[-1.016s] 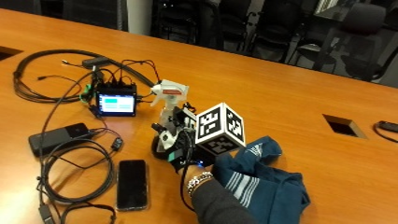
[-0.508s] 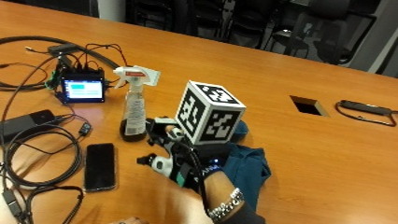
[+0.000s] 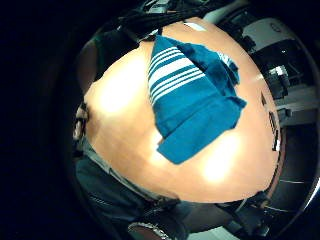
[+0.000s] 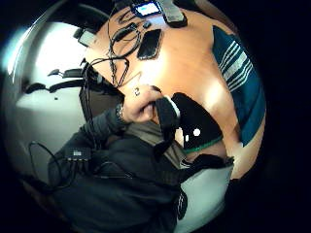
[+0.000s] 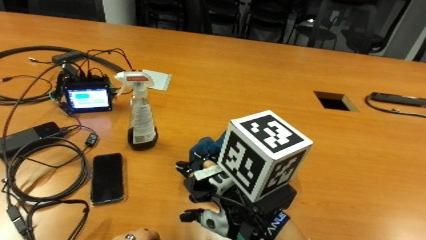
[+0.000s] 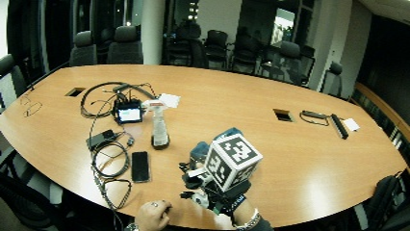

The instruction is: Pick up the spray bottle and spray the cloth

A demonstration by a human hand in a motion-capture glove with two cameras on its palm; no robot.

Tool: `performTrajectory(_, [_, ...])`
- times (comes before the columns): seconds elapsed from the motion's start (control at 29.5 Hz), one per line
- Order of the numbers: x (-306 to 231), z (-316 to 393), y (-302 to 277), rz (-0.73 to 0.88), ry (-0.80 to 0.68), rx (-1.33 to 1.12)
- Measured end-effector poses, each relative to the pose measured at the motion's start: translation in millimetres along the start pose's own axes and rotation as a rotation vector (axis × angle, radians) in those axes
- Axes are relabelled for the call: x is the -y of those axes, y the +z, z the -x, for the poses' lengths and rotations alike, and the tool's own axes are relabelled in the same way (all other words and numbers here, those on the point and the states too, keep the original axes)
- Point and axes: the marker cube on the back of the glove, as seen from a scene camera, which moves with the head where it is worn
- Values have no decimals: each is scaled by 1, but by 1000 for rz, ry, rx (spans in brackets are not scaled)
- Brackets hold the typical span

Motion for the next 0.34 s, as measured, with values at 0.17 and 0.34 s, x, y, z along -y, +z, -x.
performTrajectory(0.17, [-2,-8,-28,-43,-4,-29])
performTrajectory(0.34, [0,-8,-31,-36,-13,-27])
